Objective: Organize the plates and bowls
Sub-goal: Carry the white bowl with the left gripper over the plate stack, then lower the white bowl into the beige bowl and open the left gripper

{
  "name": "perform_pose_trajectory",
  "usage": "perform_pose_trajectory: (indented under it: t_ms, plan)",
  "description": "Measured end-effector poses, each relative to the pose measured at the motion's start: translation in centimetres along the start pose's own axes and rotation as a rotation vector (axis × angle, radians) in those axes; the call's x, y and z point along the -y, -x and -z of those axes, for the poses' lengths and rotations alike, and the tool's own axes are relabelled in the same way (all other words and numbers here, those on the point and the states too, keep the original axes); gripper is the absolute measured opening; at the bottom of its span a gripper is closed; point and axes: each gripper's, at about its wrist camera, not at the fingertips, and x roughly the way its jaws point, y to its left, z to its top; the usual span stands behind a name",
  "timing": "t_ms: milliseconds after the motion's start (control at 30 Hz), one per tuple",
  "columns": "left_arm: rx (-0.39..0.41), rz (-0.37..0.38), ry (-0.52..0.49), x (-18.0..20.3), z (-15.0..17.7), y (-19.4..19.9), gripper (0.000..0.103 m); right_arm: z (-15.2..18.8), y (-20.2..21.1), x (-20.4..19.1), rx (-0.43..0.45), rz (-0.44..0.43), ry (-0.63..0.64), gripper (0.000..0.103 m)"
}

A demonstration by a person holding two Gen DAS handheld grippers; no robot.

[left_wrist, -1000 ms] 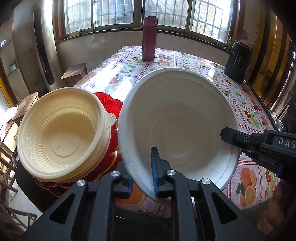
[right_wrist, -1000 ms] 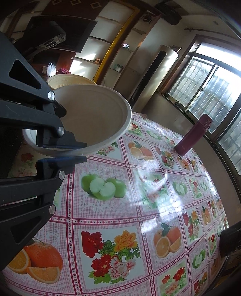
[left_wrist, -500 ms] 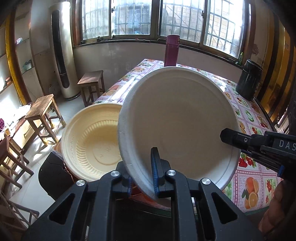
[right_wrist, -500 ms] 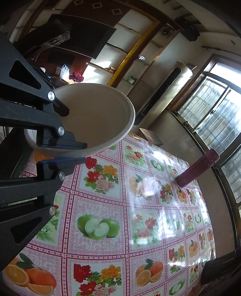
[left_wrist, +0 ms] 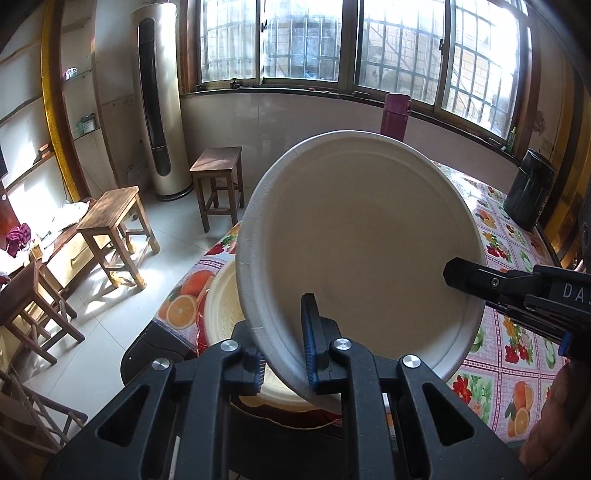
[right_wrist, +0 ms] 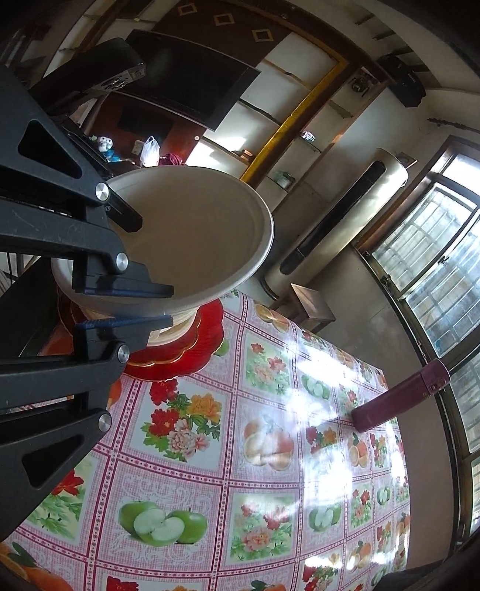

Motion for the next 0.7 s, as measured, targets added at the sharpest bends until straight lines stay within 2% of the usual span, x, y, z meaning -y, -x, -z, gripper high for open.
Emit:
perform_pose_trajectory:
  t_ms: [400, 600, 700]
  plan:
    - [-0.046, -0.030, 0.022, -1.3, -0.1, -2.0, 0.015, -0.6, -3.6, -0.6, -0.047, 0.004, 0.001, 0.011]
    - [-0.093, -0.017, 0.036, -2.1, -0.5, -3.1, 0.015, -0.6, -5.1, -0.6, -0.074, 0.006, -0.008, 0.011]
    - [-0.129, 0.015, 0.053, -2.6, -0.5, -3.5, 0.015, -0.6, -5.5, -0.6, -0.082, 0.010, -0.016, 0.011]
